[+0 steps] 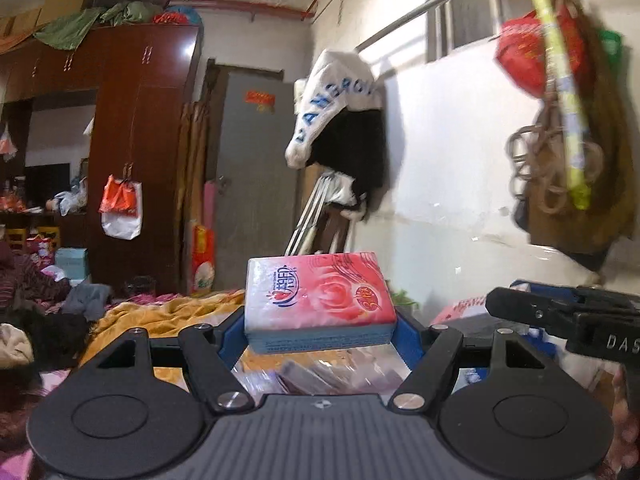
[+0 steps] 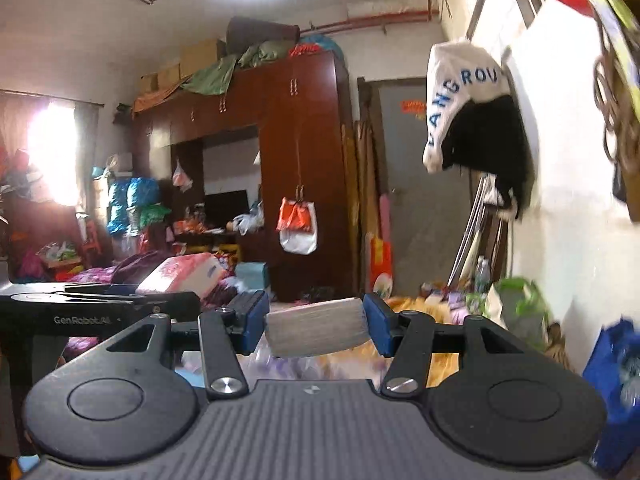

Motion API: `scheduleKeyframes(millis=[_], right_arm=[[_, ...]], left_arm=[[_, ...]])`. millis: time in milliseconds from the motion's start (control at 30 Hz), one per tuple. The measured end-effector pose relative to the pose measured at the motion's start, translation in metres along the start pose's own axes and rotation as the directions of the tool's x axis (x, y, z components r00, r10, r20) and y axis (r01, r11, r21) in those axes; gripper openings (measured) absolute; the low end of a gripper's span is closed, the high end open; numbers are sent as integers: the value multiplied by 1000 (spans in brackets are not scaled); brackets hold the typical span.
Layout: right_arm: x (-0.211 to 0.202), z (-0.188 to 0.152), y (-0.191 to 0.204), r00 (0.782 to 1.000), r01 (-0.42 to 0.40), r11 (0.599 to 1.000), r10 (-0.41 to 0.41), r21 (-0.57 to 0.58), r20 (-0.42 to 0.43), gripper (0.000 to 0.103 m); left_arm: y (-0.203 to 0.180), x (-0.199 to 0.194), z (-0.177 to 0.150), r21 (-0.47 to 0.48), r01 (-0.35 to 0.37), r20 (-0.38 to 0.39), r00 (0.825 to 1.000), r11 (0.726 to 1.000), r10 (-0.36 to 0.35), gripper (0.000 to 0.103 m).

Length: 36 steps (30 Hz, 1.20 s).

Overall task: Organize objects
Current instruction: 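Carry both items over the white basket and open both tools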

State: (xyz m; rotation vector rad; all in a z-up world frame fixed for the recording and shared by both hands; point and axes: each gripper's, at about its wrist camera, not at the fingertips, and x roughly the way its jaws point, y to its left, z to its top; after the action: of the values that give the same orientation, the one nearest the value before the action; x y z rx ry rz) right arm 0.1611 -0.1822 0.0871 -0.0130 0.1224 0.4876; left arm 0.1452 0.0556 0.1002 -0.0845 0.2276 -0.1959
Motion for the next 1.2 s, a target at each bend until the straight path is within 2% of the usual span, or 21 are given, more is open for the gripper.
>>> scheduleKeyframes(millis=[100,233,300,333,367,400,433,533,567,667,733,833,933,1067,1200], right_arm=[[38,3,3,999,19,999,-20,-39,-28,56],[73,-12,4,997,23,996,-29,-82,-66,56],[80,-22,1,997,-13,997,7,-73,-71,59],[81,-27,0,997,-18,997,12,-69,-80,69],[82,-32,-1,997,-7,997,1,-71,-74,75],[78,-34,-3,998,5,997,-10,-73,-65,86],[74,-36,-4,998,12,998,-16,-68,-58,92],[56,-35,-10,999,-11,999,9,-32,-46,103],[48,-35,-10,999,-11,999,10,-34,-36,103],[35,-31,-10,999,-14,998,12,-66,-31,103],[31,-30,-10,998,-18,997,13,-72,-63,103],[23,-34,-14,996,-8,998,2,-67,-92,103],[18,-34,-17,993,9,997,-18,-72,-120,103],[17,-33,-24,988,62,996,-70,-61,-137,103],[20,-33,-35,979,73,997,-73,-8,-190,103]], left_arm=[[0,30,13,-10,-28,-61,998,1000,27,76],[11,65,9,-27,-90,-111,990,996,87,76],[20,78,4,-36,-111,-122,987,993,106,79],[25,86,-1,-46,-120,-148,983,992,112,82],[30,92,-6,-58,-117,-177,979,991,105,88],[34,95,-10,-65,-114,-199,975,991,99,89],[37,97,-15,-68,-113,-209,973,991,96,89],[42,88,-23,-61,-118,-161,981,991,107,100],[43,83,-23,-66,-116,-135,985,991,106,103],[44,66,-25,-64,-68,-75,995,996,63,103],[38,60,-27,-35,-52,-63,997,998,50,103],[24,51,-30,44,-100,-58,993,994,102,103],[13,46,-36,99,-135,-102,984,986,145,103],[9,53,-36,59,-127,-228,964,990,137,103],[6,48,-38,50,-131,-250,958,990,140,103]])
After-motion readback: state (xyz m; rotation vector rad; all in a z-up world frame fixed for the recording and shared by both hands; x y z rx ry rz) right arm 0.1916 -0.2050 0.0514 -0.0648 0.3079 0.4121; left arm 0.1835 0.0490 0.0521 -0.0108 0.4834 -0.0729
